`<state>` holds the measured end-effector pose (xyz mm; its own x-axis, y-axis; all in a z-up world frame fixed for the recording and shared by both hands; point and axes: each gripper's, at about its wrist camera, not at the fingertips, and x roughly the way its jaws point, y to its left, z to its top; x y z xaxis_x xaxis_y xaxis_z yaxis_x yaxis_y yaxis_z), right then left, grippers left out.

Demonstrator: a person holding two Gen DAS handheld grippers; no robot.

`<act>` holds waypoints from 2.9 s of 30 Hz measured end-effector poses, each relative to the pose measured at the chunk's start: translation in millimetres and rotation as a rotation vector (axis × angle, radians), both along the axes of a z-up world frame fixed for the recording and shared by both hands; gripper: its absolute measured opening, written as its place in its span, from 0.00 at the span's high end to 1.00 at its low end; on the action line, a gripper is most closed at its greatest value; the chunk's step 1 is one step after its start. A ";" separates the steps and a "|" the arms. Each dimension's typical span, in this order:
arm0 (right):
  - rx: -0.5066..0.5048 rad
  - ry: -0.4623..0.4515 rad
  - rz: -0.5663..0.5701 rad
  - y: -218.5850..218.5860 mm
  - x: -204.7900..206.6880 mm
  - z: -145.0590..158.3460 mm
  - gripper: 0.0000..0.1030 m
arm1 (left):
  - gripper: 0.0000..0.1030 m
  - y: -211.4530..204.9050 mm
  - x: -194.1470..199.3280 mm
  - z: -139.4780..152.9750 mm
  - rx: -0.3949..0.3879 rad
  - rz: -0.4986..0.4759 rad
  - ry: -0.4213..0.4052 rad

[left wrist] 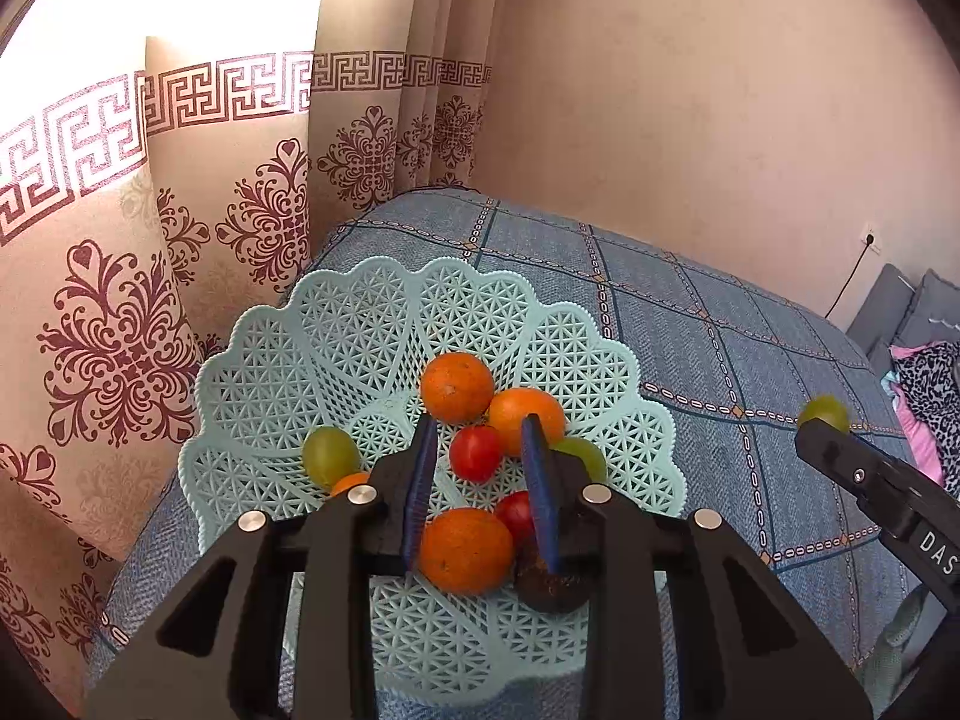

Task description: Organize fruits

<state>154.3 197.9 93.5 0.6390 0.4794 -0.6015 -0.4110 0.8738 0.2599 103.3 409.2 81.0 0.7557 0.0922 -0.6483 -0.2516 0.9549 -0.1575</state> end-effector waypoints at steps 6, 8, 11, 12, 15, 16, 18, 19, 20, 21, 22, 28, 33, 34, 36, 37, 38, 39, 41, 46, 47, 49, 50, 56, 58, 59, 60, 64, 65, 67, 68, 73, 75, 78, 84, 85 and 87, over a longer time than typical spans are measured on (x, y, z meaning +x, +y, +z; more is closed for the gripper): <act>0.015 0.005 0.057 34.1 4.6 -0.3 0.73 | 0.56 15.9 -13.4 9.5 -0.006 0.052 -0.037; 0.015 0.007 0.079 46.0 4.6 -0.5 0.73 | 0.51 21.7 -18.9 13.0 -0.016 0.070 -0.044; 0.014 0.011 0.118 65.4 4.7 -1.3 0.72 | 0.45 32.8 -27.5 19.7 -0.025 0.109 -0.059; 0.012 0.012 0.131 72.2 4.9 -1.7 0.72 | 0.45 36.4 -30.2 22.1 -0.019 0.120 -0.064; 0.009 0.019 0.166 90.3 6.1 -4.6 0.72 | 0.45 43.6 -38.6 26.9 0.018 0.142 -0.072; 0.007 0.021 0.176 96.1 6.5 -6.0 0.72 | 0.45 45.8 -40.3 28.0 0.032 0.150 -0.073; 0.003 0.029 0.194 105.8 6.9 -9.3 0.72 | 0.45 51.3 -42.7 29.8 0.044 0.158 -0.073; 0.002 0.032 0.200 109.6 7.1 -10.8 0.72 | 0.44 54.4 -44.4 30.6 0.044 0.161 -0.074; 0.000 0.032 0.202 112.4 7.2 -12.0 0.71 | 0.44 56.6 -45.7 30.7 0.043 0.166 -0.072; -0.003 0.036 0.207 115.5 7.5 -13.2 0.71 | 0.44 58.4 -47.0 30.7 0.044 0.172 -0.071; -0.002 0.039 0.213 117.6 7.8 -14.4 0.71 | 0.43 60.4 -47.5 30.5 0.046 0.177 -0.069; -0.001 0.041 0.208 117.9 10.6 -15.2 0.60 | 0.37 65.9 -47.3 28.8 0.053 0.196 -0.057; -0.010 0.031 0.185 104.2 8.5 -14.1 0.46 | 0.29 59.2 -48.1 30.0 0.069 0.199 -0.051; -0.008 0.027 0.177 100.1 7.6 -13.5 0.42 | 0.27 57.4 -48.1 30.3 0.073 0.200 -0.048; -0.011 0.013 0.162 91.2 5.3 -11.7 0.35 | 0.22 53.5 -49.6 31.1 0.082 0.202 -0.047; -0.013 0.007 0.158 86.4 4.3 -11.0 0.35 | 0.19 51.1 -51.8 31.5 0.091 0.204 -0.046; -0.014 0.005 0.155 82.0 3.6 -10.4 0.35 | 0.17 48.6 -53.5 32.1 0.100 0.207 -0.044; -0.013 0.006 0.154 78.0 2.8 -10.0 0.32 | 0.16 46.5 -55.1 32.5 0.107 0.209 -0.043; -0.011 0.010 0.149 69.8 0.5 -10.2 0.16 | 0.15 42.5 -58.3 32.9 0.120 0.214 -0.037; -0.034 0.008 0.150 55.4 -10.4 -14.2 0.11 | 0.11 31.5 -70.8 35.1 0.154 0.230 -0.028; -0.037 0.011 0.145 52.7 -11.9 -14.8 0.11 | 0.09 29.1 -73.9 36.2 0.161 0.233 -0.028; -0.042 0.016 0.141 47.8 -15.7 -15.1 0.10 | 0.08 23.1 -80.3 39.2 0.179 0.238 -0.030; -0.045 0.020 0.144 45.8 -17.5 -15.1 0.05 | 0.07 20.1 -83.5 41.0 0.189 0.242 -0.032; -0.092 -0.052 0.160 41.5 -38.6 -12.3 0.05 | 0.06 6.8 -102.8 48.0 0.233 0.284 -0.058; -0.129 -0.114 0.158 44.9 -47.3 -9.7 0.05 | 0.06 3.8 -108.8 47.5 0.241 0.300 -0.058; -0.146 -0.143 0.156 46.6 -51.6 -8.3 0.05 | 0.06 3.3 -112.2 46.7 0.244 0.308 -0.058; -0.163 -0.169 0.153 48.1 -55.5 -7.0 0.05 | 0.06 2.7 -114.4 46.0 0.248 0.315 -0.055; -0.152 -0.185 0.143 46.2 -62.3 -2.2 0.05 | 0.06 0.0 -121.6 42.2 0.268 0.340 -0.049; -0.142 -0.187 0.145 44.8 -63.4 -1.1 0.05 | 0.06 -0.9 -122.2 40.5 0.273 0.343 -0.047; -0.145 -0.215 0.136 43.1 -67.3 1.6 0.05 | 0.06 -4.0 -123.8 37.2 0.294 0.348 -0.043; -0.155 -0.237 0.122 42.6 -69.8 3.0 0.05 | 0.06 -5.4 -123.7 35.6 0.307 0.348 -0.040; -0.192 -0.284 0.052 37.8 -73.1 5.6 0.05 | 0.06 -12.3 -123.0 31.5 0.338 0.348 -0.043; -0.177 -0.264 0.067 36.6 -70.4 5.4 0.05 | 0.06 -15.9 -122.6 31.3 0.345 0.345 -0.050; -0.173 -0.268 0.083 35.5 -71.1 6.0 0.05 | 0.06 -21.2 -120.9 30.3 0.357 0.335 -0.056; -0.201 -0.313 0.113 40.1 -79.5 4.4 0.05 | 0.06 -23.8 -118.0 26.6 0.356 0.329 -0.049; -0.209 -0.316 0.118 41.5 -79.5 3.7 0.05 | 0.06 -23.5 -118.0 26.3 0.356 0.330 -0.049; -0.211 -0.312 0.128 42.9 -79.7 2.6 0.05 | 0.06 -22.7 -118.1 25.3 0.356 0.332 -0.045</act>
<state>74.6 240.9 96.1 0.7496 0.4537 -0.4819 -0.5507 0.8314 -0.0739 -14.9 386.5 106.3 0.6749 0.5426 -0.5001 -0.5519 0.8210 0.1460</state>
